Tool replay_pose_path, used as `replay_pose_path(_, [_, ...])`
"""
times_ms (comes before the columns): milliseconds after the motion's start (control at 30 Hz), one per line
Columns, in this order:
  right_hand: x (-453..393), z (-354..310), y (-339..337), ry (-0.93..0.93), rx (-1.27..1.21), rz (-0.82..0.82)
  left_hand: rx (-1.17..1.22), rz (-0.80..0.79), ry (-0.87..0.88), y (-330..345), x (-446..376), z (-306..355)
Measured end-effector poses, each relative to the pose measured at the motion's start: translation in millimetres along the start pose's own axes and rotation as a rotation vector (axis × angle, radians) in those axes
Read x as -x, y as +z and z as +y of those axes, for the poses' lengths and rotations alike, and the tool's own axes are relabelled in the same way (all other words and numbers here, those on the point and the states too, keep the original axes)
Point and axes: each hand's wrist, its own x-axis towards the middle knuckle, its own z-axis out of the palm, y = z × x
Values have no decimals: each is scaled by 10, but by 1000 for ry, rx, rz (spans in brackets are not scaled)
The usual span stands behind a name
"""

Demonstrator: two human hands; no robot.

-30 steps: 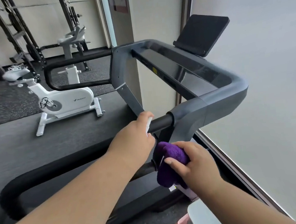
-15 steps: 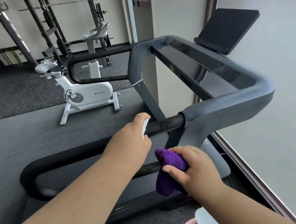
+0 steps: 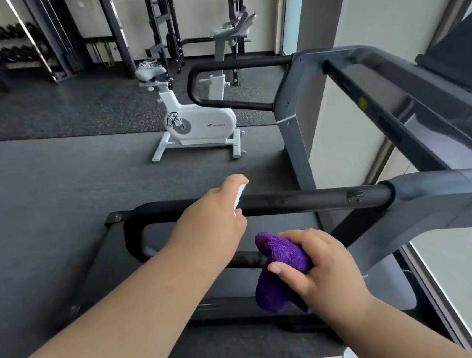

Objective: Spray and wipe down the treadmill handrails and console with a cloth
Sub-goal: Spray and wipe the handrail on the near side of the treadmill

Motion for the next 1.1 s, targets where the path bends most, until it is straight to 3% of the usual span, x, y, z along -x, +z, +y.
replay_pose_path(500, [-266,-500,801,-153,-25,-143,105,35,-132,-405,252,-1011])
replay_pose_path(800, [-429,-850,1255,-169,12,-197,296,-3,-397,-475,474,-1953])
replay_pose_path(1100, [-502,-1080,1537,-166,33,-195,382,-97,-349,-427,418,-2182])
